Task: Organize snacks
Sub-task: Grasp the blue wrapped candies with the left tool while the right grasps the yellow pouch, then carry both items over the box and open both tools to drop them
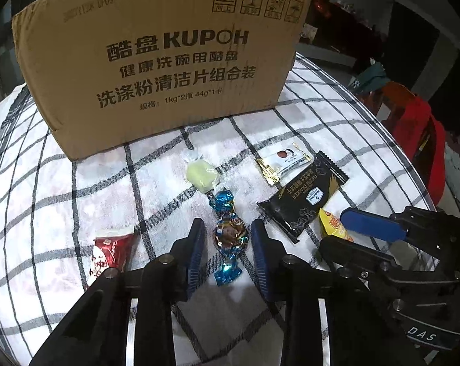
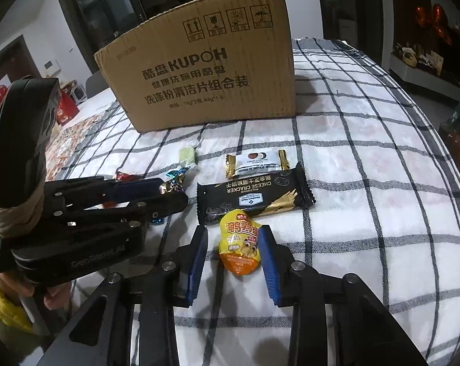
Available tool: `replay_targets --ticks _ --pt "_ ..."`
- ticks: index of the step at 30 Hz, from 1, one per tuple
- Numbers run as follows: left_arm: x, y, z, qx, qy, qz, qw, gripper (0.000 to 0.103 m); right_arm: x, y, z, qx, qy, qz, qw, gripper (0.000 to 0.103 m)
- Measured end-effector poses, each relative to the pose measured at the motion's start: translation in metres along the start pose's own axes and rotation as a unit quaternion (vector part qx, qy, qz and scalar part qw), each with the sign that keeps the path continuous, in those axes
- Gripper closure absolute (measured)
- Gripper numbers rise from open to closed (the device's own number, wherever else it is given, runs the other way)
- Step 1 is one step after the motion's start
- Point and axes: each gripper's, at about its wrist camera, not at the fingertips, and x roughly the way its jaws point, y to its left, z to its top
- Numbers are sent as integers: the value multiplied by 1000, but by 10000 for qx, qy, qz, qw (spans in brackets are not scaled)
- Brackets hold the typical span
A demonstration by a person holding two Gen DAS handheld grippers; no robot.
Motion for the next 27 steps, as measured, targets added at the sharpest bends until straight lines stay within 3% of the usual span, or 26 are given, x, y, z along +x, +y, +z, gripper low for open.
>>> replay_targets --ticks 2,10,14,27 --pt "1 0 1 -3 5 -9 10000 76 1 0 -1 -14 8 -27 10000 76" --pt "-3 -2 0 9 -57 41 10000 79 -1 -1 0 -2 -39 -27 10000 78" --pt "-16 -4 -2 76 -183 97 9998 79 -6 0 1 -12 -81 -5 10000 83" --pt "-50 -9 -7 -12 -439 104 9990 79 -25 7 3 -134 -314 70 9994 86"
